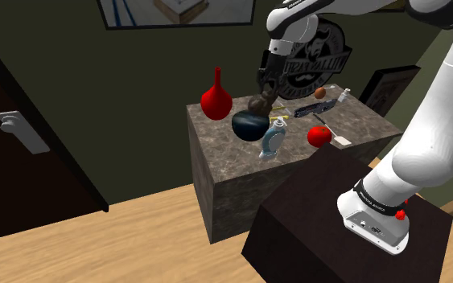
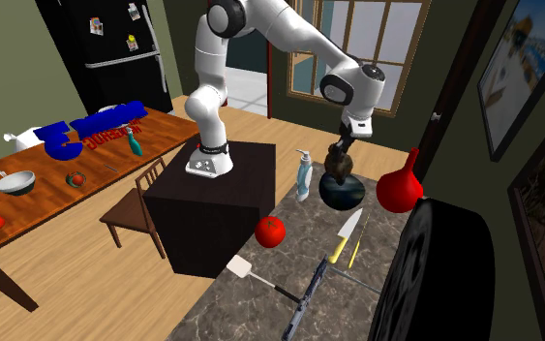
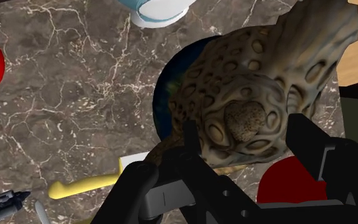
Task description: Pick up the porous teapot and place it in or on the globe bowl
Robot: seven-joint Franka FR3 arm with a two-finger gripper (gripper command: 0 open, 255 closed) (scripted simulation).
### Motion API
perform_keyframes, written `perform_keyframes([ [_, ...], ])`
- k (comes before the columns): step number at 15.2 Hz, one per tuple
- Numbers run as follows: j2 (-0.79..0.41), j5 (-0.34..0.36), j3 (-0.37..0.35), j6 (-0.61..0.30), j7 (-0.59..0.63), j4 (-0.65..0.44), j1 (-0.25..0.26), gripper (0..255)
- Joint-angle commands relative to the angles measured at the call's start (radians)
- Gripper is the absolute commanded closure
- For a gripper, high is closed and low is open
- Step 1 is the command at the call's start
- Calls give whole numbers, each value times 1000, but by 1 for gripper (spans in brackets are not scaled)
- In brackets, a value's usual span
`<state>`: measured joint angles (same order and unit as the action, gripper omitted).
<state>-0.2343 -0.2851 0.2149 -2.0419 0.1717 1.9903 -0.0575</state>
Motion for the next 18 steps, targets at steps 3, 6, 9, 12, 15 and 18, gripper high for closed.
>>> perform_keyframes([
  [3,-18,-8,-2,-25,-9,6,-1,255],
  [6,-18,-8,-2,-25,-9,6,-1,255],
  [9,-18,-8,-2,-25,-9,6,-1,255],
  [12,-18,-8,-2,-25,-9,6,-1,0],
  [15,-18,-8,-2,-25,-9,6,-1,0],
  [18,13,13,9,68,4,-56,-10,0],
])
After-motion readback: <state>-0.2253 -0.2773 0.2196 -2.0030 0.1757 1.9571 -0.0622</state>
